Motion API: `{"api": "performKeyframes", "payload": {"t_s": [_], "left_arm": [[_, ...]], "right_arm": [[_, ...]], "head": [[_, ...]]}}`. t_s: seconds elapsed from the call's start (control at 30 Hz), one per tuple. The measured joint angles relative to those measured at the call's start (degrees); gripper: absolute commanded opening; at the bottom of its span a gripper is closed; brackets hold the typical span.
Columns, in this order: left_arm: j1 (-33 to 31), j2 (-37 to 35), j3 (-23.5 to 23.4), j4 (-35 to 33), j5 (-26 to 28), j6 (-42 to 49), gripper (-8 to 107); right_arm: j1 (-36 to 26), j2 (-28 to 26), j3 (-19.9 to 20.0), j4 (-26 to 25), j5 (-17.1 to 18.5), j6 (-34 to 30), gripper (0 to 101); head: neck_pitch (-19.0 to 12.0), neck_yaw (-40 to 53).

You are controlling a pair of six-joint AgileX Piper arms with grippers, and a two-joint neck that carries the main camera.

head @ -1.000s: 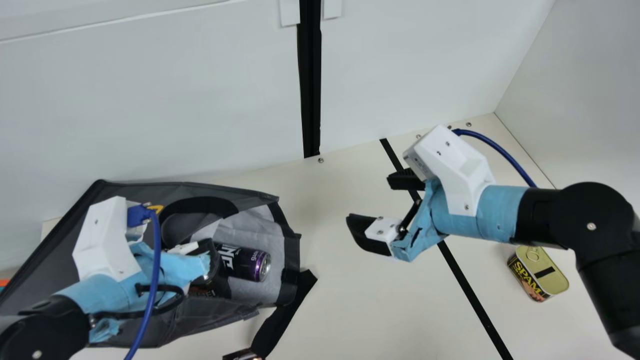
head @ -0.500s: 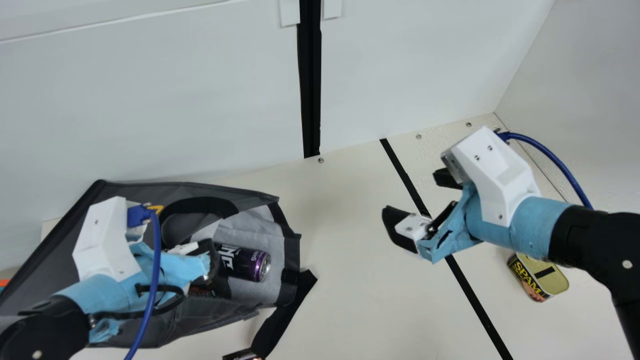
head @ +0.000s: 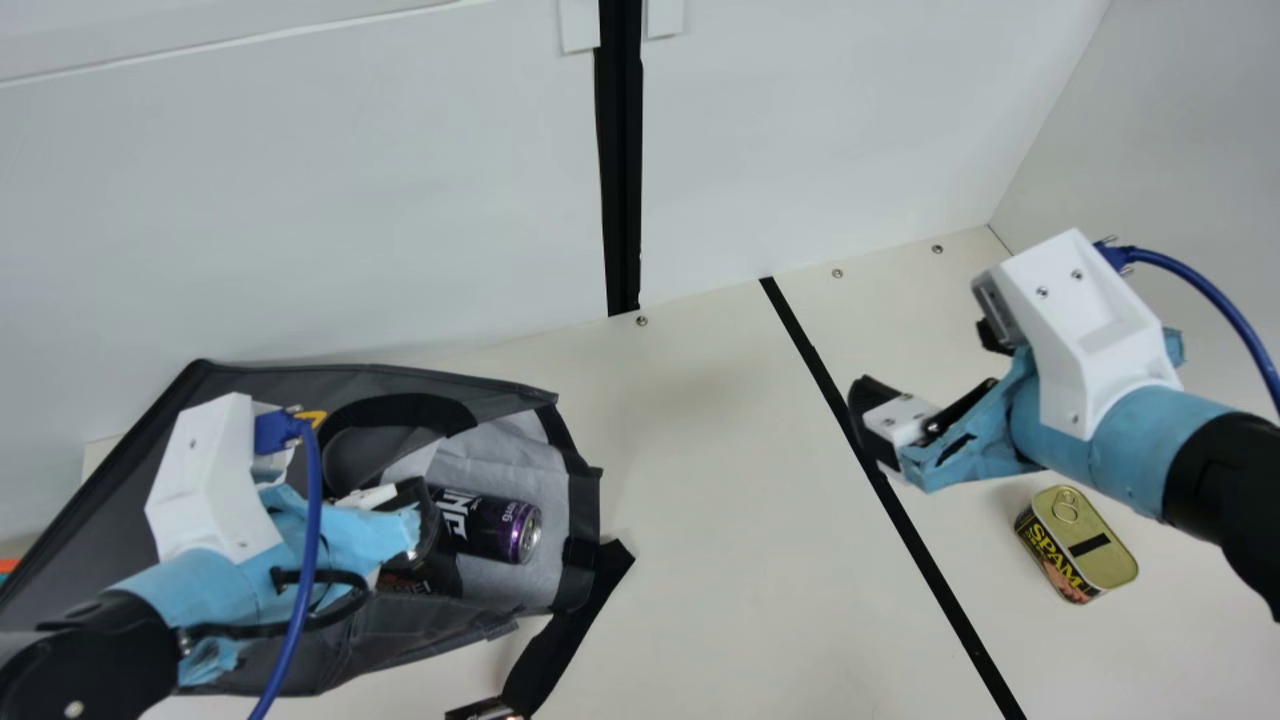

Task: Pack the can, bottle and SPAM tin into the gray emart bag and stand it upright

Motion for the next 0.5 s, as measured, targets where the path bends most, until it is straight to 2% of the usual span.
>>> {"api": "performKeyframes", "payload": {"t_s": [0.5], "left_arm": [[0.0, 0.0, 0.0, 0.0, 0.0, 0.0, -8]], "right_arm": [[-5.6, -1.1, -4.4, -10.4, 5.4, 8.5, 95]], "head": [[0.0, -0.1]]}}
